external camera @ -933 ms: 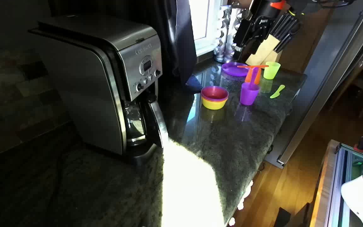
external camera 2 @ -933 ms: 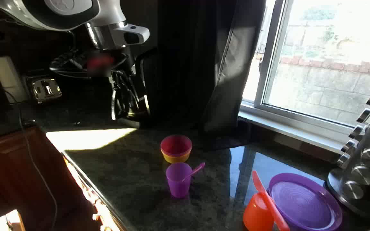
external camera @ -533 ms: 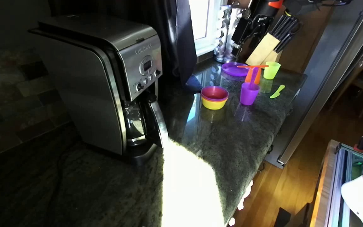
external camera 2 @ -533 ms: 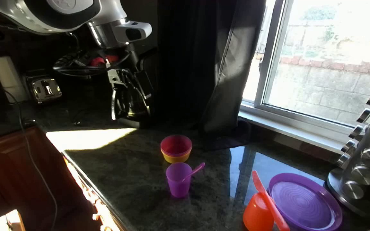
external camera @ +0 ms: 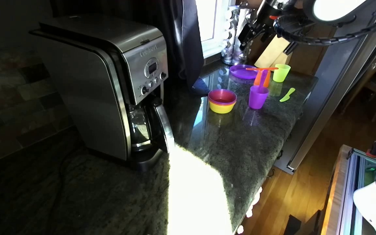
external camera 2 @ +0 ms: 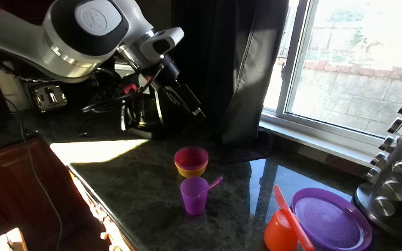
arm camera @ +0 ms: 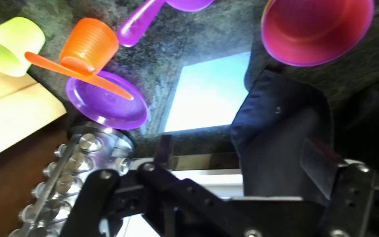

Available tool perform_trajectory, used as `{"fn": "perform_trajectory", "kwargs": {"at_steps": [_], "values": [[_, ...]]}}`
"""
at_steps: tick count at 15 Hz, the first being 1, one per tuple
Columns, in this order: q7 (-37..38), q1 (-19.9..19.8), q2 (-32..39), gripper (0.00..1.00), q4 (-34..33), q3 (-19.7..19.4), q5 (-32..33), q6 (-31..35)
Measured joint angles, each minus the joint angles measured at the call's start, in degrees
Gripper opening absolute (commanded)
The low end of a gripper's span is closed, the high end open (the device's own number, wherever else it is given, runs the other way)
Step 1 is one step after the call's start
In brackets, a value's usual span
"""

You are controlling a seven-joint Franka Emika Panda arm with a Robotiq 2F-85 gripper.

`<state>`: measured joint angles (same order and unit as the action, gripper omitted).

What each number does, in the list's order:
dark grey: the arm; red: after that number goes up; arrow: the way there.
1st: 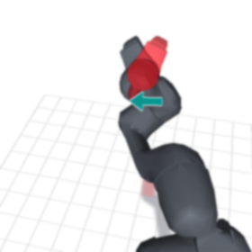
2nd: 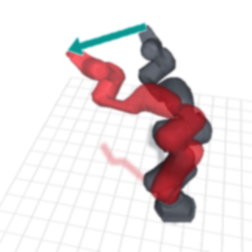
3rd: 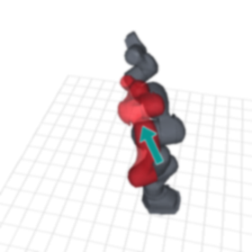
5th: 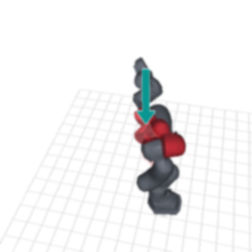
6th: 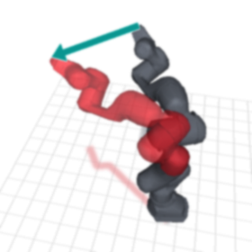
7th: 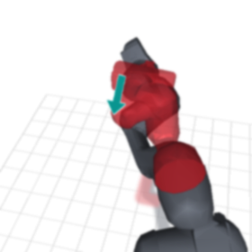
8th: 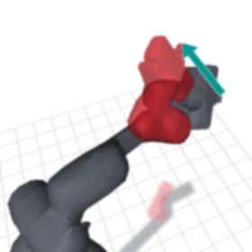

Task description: Put the purple knife on the counter

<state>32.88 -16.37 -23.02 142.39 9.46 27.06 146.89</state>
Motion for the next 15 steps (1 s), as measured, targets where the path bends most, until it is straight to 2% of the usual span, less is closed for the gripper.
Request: {"fn": "perform_trajectory", "kwargs": {"at_steps": [3,5,7,9,12,15], "values": [[12.2,-6.6,0.7,1.0,0.7,4.4,8.5,-0.4],[20.0,-8.9,1.0,1.0,0.8,6.4,12.9,-3.4],[26.8,-8.3,1.3,1.0,0.8,6.3,15.9,-9.0],[31.0,-6.7,2.1,1.0,0.6,5.9,16.1,-14.5],[32.4,-5.9,2.7,1.0,0.4,5.6,16.1,-15.7],[34.8,-3.3,2.8,1.0,-0.1,2.3,17.7,-15.7]]}}
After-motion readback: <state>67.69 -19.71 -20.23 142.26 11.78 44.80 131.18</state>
